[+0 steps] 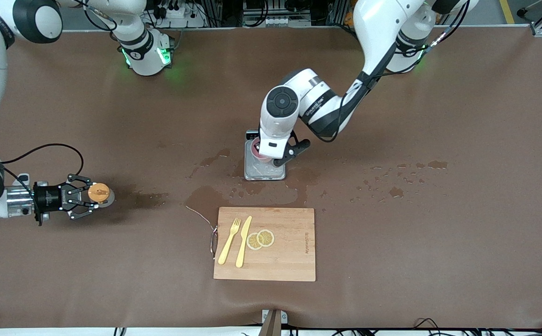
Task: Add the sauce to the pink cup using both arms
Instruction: 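Carry the pink cup onto the scale while the right gripper lifts the bottle, then open the left gripper on the cup while the right gripper brings the bottle over, then tilt the bottle over the cup with the right gripper while the left gripper withdraws, then hold the bottle tilted over the pink cup with the right gripper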
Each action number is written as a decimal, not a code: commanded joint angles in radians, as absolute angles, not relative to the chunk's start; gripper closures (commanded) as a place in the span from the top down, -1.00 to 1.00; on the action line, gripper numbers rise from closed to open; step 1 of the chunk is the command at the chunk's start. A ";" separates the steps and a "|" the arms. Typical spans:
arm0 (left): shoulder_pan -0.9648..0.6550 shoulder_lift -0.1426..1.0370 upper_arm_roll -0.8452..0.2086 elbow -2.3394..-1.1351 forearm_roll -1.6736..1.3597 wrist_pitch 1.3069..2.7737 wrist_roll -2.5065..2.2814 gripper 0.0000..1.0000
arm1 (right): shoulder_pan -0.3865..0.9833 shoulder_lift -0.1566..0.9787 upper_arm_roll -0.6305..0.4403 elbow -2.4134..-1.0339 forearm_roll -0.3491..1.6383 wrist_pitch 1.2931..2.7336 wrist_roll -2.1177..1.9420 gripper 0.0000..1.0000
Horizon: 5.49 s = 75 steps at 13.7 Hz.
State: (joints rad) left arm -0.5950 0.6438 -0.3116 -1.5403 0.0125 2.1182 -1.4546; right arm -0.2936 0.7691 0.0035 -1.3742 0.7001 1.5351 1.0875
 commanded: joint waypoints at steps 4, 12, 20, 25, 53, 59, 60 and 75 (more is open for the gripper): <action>-0.620 0.695 -0.296 -1.508 0.084 2.161 -1.509 -1.00 | -0.232 0.730 -0.005 -1.347 0.607 1.539 1.183 -0.07; -0.611 0.687 -0.296 -1.505 0.124 2.161 -1.502 1.00 | -0.063 0.647 -0.005 -1.364 0.444 1.624 1.422 -0.08; -0.549 0.575 -0.299 -1.506 0.109 2.034 -1.358 1.00 | 0.060 0.600 -0.003 -1.364 0.364 1.621 1.672 -0.08; -0.467 0.509 -0.308 -1.516 0.092 1.951 -1.278 1.00 | 0.141 0.586 -0.005 -1.382 0.345 1.626 1.804 -0.08; -0.038 0.140 -0.307 -1.801 -0.008 1.634 -0.391 1.00 | 0.563 0.598 -0.002 -1.413 0.057 1.452 2.328 -0.22; -0.049 0.097 -0.185 -1.802 -0.006 1.621 -0.128 1.00 | 0.589 0.667 -0.003 -1.289 0.029 1.341 2.379 -0.23; -0.099 0.088 -0.117 -1.801 -0.006 1.617 -0.092 1.00 | 0.594 0.676 -0.003 -1.273 0.029 1.329 2.381 -0.25; -0.140 0.025 0.000 -1.580 -0.006 1.431 0.087 1.00 | 0.630 0.730 -0.005 -1.200 0.011 1.267 2.398 -1.00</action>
